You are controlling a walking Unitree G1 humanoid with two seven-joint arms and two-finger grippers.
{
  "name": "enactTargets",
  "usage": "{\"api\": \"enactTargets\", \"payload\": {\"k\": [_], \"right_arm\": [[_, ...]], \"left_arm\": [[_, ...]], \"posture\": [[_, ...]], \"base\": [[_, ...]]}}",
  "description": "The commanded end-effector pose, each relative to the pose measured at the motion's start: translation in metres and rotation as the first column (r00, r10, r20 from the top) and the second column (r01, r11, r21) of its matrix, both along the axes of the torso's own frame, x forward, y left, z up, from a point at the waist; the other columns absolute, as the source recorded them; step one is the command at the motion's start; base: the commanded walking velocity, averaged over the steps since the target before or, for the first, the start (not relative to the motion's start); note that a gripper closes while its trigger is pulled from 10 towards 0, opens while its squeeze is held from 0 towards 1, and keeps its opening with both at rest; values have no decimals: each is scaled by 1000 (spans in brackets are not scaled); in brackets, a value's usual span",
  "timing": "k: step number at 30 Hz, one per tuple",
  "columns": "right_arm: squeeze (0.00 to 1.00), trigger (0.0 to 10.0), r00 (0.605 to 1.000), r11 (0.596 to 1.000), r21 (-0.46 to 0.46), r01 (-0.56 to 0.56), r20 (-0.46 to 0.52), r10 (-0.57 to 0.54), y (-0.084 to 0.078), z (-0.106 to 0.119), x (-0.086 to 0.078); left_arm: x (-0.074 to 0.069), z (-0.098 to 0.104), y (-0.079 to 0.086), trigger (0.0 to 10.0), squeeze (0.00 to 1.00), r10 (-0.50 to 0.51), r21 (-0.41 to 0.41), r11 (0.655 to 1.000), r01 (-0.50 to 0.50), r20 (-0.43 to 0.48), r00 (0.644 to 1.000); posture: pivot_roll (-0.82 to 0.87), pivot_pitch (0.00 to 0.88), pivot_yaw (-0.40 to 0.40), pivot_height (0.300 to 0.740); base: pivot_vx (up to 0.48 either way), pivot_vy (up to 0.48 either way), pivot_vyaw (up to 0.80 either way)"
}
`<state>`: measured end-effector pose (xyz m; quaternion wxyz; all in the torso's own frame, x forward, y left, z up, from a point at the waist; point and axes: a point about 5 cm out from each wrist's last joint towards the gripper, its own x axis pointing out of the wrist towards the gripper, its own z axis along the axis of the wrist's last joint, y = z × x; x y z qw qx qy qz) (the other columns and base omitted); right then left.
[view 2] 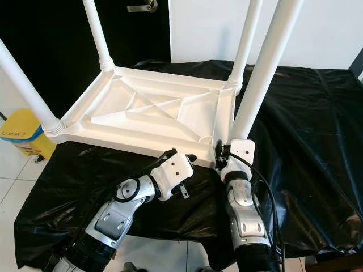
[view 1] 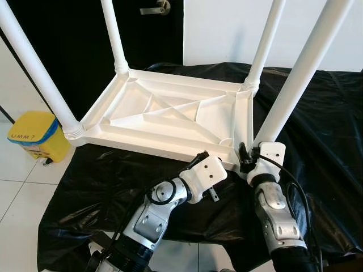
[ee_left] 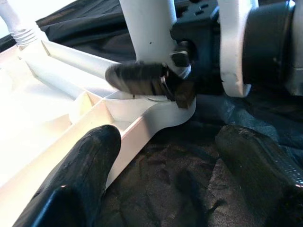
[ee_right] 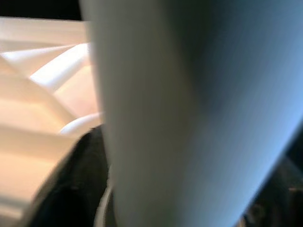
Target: Building children table
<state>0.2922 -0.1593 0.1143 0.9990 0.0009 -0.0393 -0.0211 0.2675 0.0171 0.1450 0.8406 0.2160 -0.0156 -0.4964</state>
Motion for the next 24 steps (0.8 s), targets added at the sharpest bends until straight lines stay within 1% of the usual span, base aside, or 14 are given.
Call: {"api": "enactTargets", "payload": {"k": [1, 3, 5, 6, 7, 10, 12, 13, 15, 17, 20, 21, 22, 24], "right_arm": [[1000, 10000, 1000, 1000, 11, -12, -2, 12, -1, -1, -1], [1000, 10000, 993, 994, -6, -109, 53, 109, -14, 8, -6], [1000, 10000, 989, 991, -16, -132, 59, 132, -17, 9, -7], [43, 10000, 981, 983, -31, -182, 56, 183, -21, 9, -9], [0, 10000, 972, 973, -48, -225, 51, 228, -26, 9, -11], [0, 10000, 966, 966, -58, -253, 47, 255, -29, 9, -12], [0, 10000, 934, 931, -93, -352, 27, 356, -33, 11, -10], [0, 10000, 934, 931, -93, -352, 27, 356, -33, 11, -10], [0, 10000, 898, 891, -128, -436, 0, 440, -34, 14, -1], [0, 10000, 898, 891, -128, -436, 0, 440, -34, 14, -1], [0, 10000, 855, 840, -167, -517, -45, 517, -31, 15, 9], [0, 10000, 855, 840, -167, -517, -45, 517, -31, 15, 9], [0, 3490, 846, 827, -184, -531, -56, 530, -30, 14, 10], [0, 3490, 846, 827, -184, -531, -56, 530, -30, 14, 10]], "left_arm": [[3, -2, 1, 10000, 0, 51, -8, 999, -51, 17, 999], [2, 0, 3, 10000, 0, 46, -46, 998, -46, -9, 999], [2, 0, 4, 10000, 0, 45, -49, 998, -46, -11, 999], [1, 0, 5, 10000, 0, 38, -54, 998, -39, -16, 999], [0, -1, 7, 10000, 0, 31, -59, 998, -33, -27, 999], [0, -1, 8, 10000, 0, 26, -62, 998, -28, -34, 999], [-2, -3, 10, 10000, 0, -5, -72, 997, 1, -57, 998], [-2, -3, 10, 10000, 0, -5, -72, 997, 1, -57, 998], [-6, -4, 9, 10000, 0, -61, -81, 995, 54, -86, 994], [-6, -4, 9, 10000, 0, -61, -81, 995, 54, -86, 994], [-9, -3, 6, 10000, 0, -105, -118, 989, 89, -136, 985], [-9, -3, 6, 10000, 0, -105, -118, 989, 89, -136, 985], [-10, -3, 6, 10000, 0, -112, -128, 987, 93, -153, 982], [-10, -3, 6, 10000, 0, -112, -128, 987, 93, -153, 982]], "posture": [[-116, 57, 10, 740], [-118, 49, 8, 740], [-118, 49, 8, 740], [-120, 46, 7, 740], [-122, 45, 8, 740], [-125, 44, 8, 740], [-137, 39, 12, 740], [-137, 39, 12, 740], [-144, 34, 12, 740], [-144, 34, 12, 740], [-143, 27, 10, 740], [-143, 27, 10, 740], [-138, 27, 7, 740], [-138, 27, 7, 740]], "base": [[0, 0, 0], [0, 0, 0], [0, 0, 0], [0, 0, 0], [0, 0, 0], [0, 0, 0], [0, 0, 0], [0, 0, 0], [0, 0, 0], [0, 0, 0], [0, 0, 0], [0, 0, 0], [0, 0, 0], [0, 0, 0]]}}
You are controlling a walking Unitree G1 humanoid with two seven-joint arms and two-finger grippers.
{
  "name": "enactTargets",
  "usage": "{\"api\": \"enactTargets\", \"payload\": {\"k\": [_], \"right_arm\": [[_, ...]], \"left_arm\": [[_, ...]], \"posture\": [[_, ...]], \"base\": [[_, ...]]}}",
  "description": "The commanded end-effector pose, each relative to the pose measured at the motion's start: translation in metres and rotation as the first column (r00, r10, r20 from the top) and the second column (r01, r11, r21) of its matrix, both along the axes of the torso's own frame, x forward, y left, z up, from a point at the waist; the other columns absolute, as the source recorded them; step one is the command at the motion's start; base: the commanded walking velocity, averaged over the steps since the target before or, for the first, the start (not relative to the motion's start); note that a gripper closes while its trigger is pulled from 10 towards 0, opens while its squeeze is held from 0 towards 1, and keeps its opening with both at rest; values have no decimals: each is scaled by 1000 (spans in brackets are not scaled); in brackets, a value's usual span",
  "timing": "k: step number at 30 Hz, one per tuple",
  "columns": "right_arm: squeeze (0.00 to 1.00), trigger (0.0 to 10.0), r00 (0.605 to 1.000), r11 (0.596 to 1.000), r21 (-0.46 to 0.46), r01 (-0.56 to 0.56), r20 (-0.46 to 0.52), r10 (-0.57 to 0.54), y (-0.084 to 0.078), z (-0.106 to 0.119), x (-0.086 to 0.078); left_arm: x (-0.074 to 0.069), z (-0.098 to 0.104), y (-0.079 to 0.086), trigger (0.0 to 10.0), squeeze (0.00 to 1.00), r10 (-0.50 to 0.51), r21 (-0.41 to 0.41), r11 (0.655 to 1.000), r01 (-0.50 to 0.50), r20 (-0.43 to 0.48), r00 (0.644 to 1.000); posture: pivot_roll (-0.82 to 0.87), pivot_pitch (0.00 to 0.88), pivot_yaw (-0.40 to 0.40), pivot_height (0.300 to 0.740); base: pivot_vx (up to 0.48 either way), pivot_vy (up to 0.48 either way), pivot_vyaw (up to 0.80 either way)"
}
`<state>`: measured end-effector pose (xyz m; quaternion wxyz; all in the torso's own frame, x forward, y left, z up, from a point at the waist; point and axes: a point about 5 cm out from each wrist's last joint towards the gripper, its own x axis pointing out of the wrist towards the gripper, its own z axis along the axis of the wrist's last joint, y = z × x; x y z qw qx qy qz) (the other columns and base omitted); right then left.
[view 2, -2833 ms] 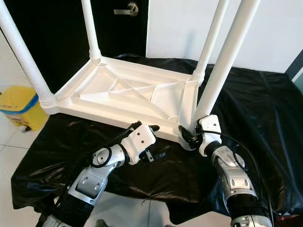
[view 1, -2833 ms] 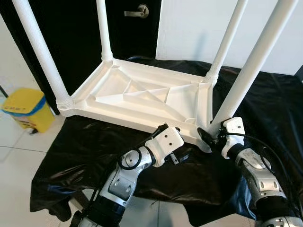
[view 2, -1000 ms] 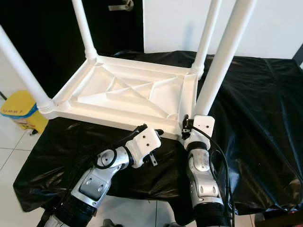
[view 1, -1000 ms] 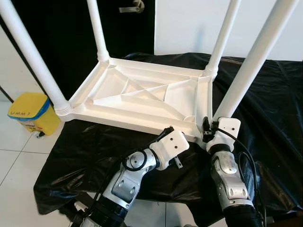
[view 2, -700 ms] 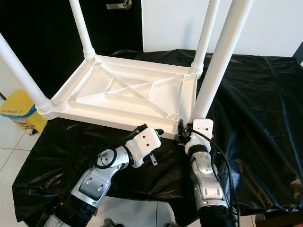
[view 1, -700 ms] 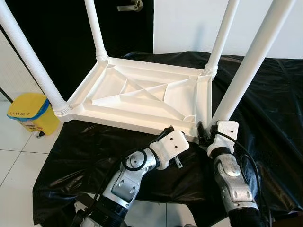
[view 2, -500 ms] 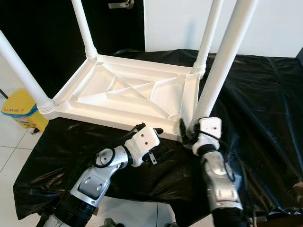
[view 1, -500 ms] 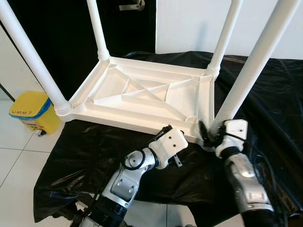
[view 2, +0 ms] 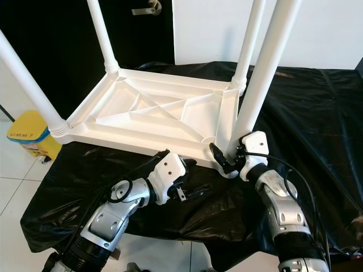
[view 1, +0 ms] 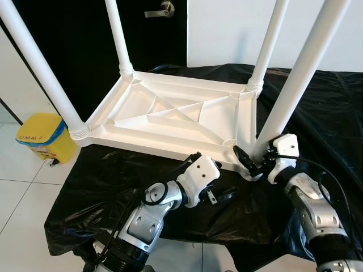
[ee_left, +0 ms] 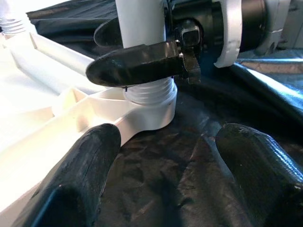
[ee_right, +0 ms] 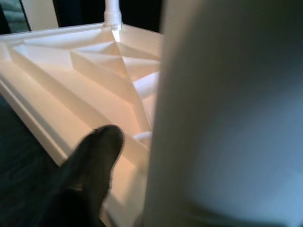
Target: Building children table
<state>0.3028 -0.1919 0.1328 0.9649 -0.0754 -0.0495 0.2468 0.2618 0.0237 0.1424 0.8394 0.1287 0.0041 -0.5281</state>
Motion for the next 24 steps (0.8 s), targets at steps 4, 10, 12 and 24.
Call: {"api": "enactTargets", "payload": {"k": [4, 10, 12, 24], "right_arm": [[0, 0, 999, 998, -48, -36, -42, 34, 1, -11, -2], [0, 0, 994, 996, -88, 20, -109, -29, -6, -27, -6], [0, 3686, 991, 995, -86, 55, -118, -65, -8, -29, -6], [0, 10000, 896, 910, 3, 414, -179, -407, -3, -41, -12]], "left_arm": [[-4, 0, 1, 10000, 0, -51, -9, 999, 51, -36, 998], [-4, -3, 5, 10000, 0, -7, 5, 1000, 7, -28, 1000], [-3, -3, 5, 10000, 0, 1, 8, 1000, -1, -18, 1000], [1, -2, 2, 10000, 0, 88, 17, 996, -89, 52, 995]], "posture": [[-124, 28, 0, 740], [-119, 29, -8, 740], [-119, 30, -11, 740], [-128, 38, -12, 740]], "base": [[0, 0, 0], [0, 0, 0], [0, 0, 0], [0, 0, 0]]}}
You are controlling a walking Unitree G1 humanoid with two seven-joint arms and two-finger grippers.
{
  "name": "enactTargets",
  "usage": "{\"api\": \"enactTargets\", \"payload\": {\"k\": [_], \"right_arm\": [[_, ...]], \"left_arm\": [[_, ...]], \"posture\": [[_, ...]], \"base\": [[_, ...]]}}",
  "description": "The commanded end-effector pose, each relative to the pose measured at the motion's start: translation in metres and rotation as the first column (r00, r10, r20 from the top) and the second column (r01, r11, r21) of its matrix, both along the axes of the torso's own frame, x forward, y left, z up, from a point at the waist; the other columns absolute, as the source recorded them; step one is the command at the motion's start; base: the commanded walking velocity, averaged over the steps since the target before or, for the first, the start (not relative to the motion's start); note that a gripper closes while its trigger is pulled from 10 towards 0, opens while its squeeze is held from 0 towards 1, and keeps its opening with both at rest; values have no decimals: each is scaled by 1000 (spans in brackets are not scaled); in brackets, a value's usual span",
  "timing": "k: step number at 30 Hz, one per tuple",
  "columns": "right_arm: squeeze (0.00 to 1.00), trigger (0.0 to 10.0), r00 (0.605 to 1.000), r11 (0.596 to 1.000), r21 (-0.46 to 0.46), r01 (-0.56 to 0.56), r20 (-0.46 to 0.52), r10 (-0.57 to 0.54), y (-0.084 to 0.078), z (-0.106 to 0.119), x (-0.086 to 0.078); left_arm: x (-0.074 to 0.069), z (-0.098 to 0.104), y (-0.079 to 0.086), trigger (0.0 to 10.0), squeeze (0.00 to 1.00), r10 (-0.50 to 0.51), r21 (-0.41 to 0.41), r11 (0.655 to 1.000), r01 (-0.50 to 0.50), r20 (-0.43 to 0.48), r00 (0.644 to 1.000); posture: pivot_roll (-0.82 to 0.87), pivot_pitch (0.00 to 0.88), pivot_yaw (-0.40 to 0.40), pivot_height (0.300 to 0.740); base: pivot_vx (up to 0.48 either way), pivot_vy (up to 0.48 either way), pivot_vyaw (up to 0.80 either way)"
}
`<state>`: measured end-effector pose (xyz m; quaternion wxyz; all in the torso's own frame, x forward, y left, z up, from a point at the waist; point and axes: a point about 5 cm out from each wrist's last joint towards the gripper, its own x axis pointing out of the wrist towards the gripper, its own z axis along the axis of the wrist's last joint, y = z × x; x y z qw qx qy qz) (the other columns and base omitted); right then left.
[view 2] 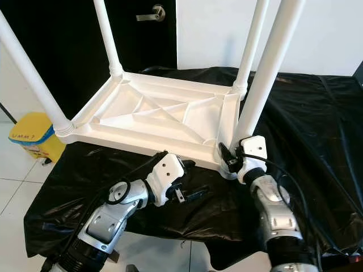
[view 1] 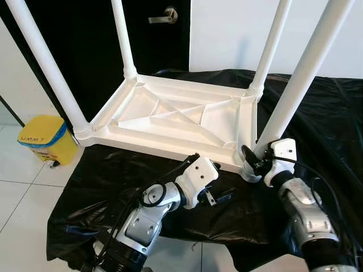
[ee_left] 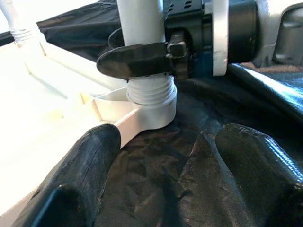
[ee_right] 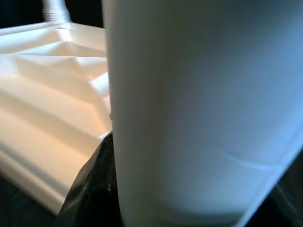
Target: Building children table
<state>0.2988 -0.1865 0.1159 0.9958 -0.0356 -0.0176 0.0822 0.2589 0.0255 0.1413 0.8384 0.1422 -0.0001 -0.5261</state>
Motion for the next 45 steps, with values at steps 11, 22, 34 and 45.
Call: {"api": "enactTargets", "payload": {"k": [11, 22, 34, 45], "right_arm": [[0, 10000, 920, 922, 66, 381, -124, -372, 19, -29, -19], [718, 10000, 937, 936, 48, 350, -22, -349, 16, -12, -21], [1000, 10000, 994, 995, 29, 93, 50, -95, 6, 1, -23], [0, 10000, 954, 954, -61, -295, 38, 298, -3, 11, -10]], "left_arm": [[11, -1, 5, 10000, 0, 179, -3, 984, -179, 61, 982], [17, -4, 9, 10000, 0, 232, -19, 973, -231, 53, 971], [19, -1, 7, 10000, 0, 157, -43, 987, -156, 32, 987], [8, -5, 6, 10000, 0, 36, -51, 998, -39, -50, 998]], "posture": [[-136, 68, -4, 740], [-164, 77, -2, 740], [-173, 66, 7, 740], [-169, 68, 33, 740]], "base": [[0, 0, 0], [0, 0, 0], [0, 0, 0], [0, 0, 0]]}}
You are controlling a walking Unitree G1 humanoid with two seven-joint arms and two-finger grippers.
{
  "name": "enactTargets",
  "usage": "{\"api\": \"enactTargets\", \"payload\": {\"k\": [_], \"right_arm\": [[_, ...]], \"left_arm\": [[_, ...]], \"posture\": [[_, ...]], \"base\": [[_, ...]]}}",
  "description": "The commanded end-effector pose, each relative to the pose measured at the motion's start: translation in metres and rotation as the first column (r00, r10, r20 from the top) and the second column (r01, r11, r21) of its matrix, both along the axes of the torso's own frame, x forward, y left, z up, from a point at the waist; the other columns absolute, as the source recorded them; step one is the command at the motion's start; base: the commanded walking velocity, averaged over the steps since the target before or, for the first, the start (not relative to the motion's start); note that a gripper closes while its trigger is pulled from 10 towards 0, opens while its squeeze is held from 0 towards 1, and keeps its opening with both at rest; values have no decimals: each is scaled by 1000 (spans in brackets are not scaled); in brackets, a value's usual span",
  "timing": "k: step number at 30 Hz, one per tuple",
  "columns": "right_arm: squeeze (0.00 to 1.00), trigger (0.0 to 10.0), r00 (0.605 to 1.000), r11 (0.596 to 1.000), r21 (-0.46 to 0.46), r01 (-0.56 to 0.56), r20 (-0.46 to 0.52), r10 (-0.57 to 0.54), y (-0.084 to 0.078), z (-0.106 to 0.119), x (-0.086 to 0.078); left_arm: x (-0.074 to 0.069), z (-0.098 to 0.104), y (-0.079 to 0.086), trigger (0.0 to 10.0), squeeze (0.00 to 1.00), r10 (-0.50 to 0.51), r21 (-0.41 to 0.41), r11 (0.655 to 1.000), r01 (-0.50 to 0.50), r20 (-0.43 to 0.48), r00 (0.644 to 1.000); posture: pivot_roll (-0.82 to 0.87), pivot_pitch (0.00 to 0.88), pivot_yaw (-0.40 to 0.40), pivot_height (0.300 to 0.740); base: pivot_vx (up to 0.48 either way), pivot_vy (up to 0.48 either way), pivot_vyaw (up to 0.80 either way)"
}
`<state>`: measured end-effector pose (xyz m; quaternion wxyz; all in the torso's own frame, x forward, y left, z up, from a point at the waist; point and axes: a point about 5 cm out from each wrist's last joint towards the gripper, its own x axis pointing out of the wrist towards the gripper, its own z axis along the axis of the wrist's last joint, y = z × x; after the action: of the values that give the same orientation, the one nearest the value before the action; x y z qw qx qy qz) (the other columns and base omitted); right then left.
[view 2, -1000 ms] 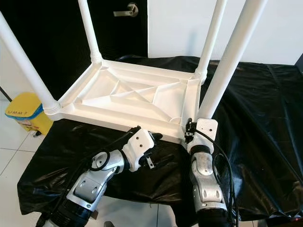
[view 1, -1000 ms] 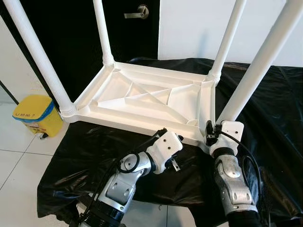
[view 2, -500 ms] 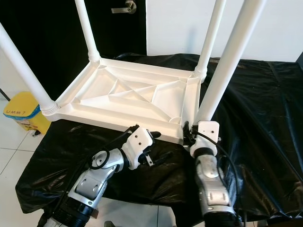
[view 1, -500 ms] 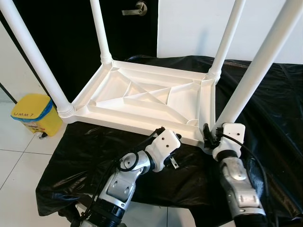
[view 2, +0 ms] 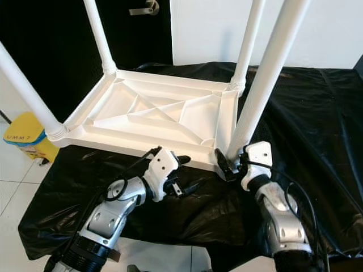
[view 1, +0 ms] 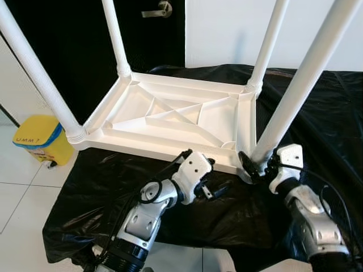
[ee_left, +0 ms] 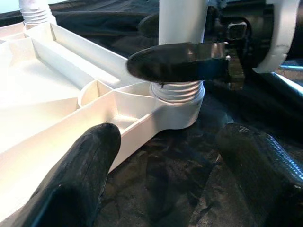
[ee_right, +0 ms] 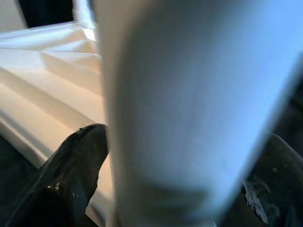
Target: Building children table
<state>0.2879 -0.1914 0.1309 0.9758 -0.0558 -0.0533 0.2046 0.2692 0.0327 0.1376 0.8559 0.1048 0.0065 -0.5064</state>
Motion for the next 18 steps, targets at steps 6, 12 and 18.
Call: {"api": "enactTargets", "payload": {"k": [6, 12, 18], "right_arm": [[0, 5882, 995, 994, -60, -95, -25, 93, 5, -4, 8], [0, 0, 993, 992, -63, -108, -55, 105, 3, -13, 6], [0, 0, 993, 993, -57, -99, -72, 95, 1, -18, 5]], "left_arm": [[-1, 1, -2, 10000, 0, -14, -3, 1000, 14, -5, 1000], [-2, 2, -3, 10000, 0, -9, 4, 1000, 9, 5, 1000], [-2, 2, -2, 10000, 0, -4, 9, 1000, 4, 6, 1000]], "posture": [[-167, 67, 31, 740], [-153, 59, 19, 740], [-145, 56, 16, 740]], "base": [[0, 0, 0], [0, 0, 0], [0, 0, 0]]}}
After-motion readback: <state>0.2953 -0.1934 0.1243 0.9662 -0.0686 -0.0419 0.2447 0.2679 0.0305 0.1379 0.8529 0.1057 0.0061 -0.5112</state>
